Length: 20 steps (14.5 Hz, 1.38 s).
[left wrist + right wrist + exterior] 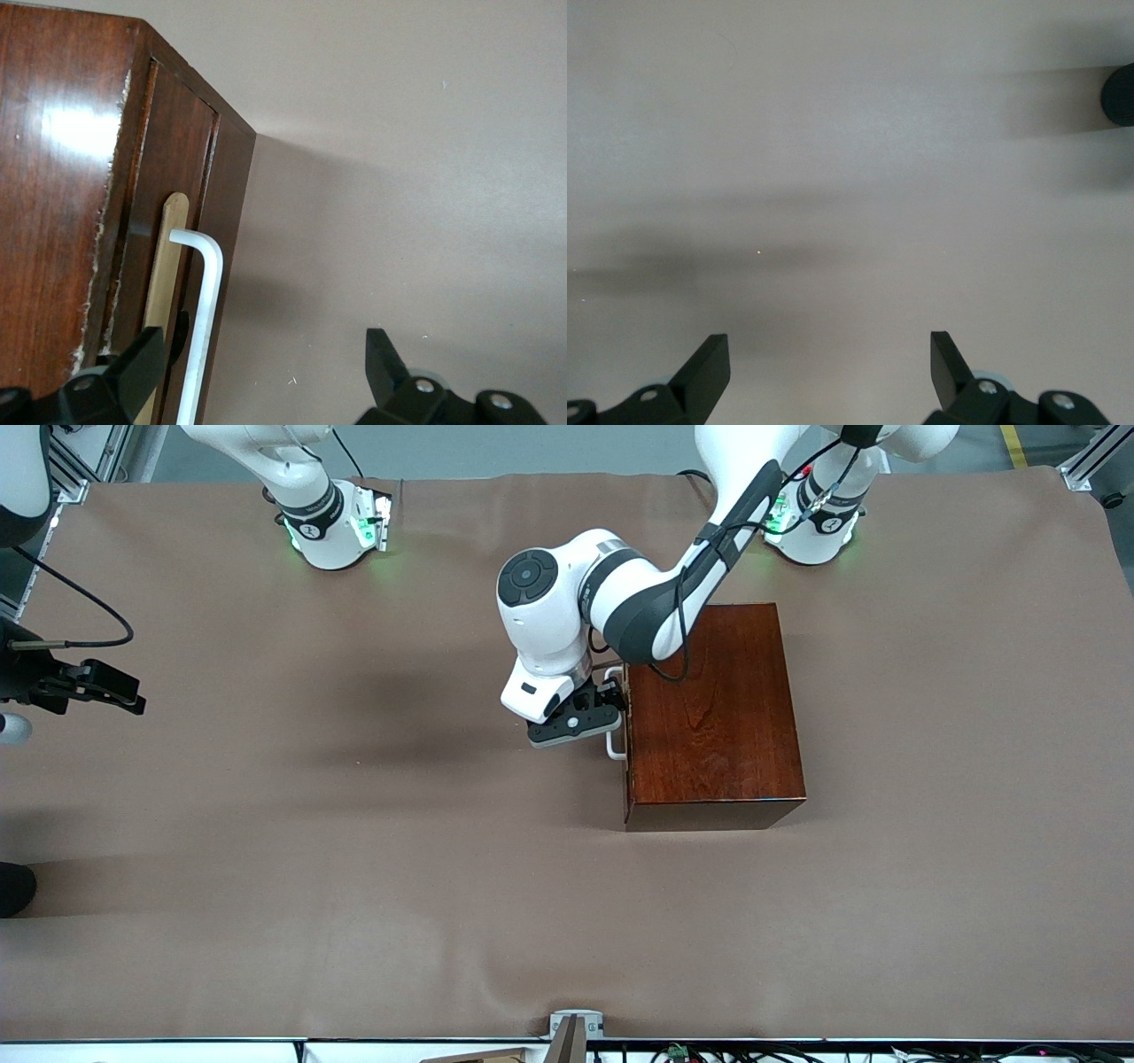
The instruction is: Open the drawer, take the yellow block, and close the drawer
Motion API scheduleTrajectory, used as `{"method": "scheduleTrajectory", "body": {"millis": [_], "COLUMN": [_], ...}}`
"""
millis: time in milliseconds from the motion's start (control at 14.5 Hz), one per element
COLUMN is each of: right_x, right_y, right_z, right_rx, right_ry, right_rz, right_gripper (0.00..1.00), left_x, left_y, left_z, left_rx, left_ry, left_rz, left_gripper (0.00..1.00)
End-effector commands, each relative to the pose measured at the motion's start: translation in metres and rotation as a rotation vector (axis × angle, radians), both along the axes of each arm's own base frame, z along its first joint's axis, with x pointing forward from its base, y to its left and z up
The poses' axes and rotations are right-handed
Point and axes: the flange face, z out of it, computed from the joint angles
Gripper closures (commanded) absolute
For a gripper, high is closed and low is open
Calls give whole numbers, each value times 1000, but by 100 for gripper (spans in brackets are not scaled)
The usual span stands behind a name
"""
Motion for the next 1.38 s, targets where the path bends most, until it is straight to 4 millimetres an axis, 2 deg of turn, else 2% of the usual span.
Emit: {"method": "scheduleTrajectory", "body": {"millis": [0, 760, 968, 1106, 1313], "right_x": [-8, -8, -8, -8, -8], "right_y": [-1, -1, -1, -1, 0], "right_z": [5, 5, 5, 5, 5], "right_rx": [-14, -12, -12, -12, -12], "right_ry": [-3, -3, -3, -3, -3], "right_rz": [3, 2, 2, 2, 4], "right_gripper": [0, 0, 0, 0, 0], "left_x": [2, 2, -9, -11, -9], "left_y": [-8, -12, -23, -24, -19], "left_z": [3, 0, -10, -20, -24], "left_rx": [-5, -28, -25, -16, 8], "left_ry": [-36, -47, -46, -37, -23], "left_rz": [21, 35, 25, 25, 2], "left_gripper": [0, 0, 0, 0, 0]}}
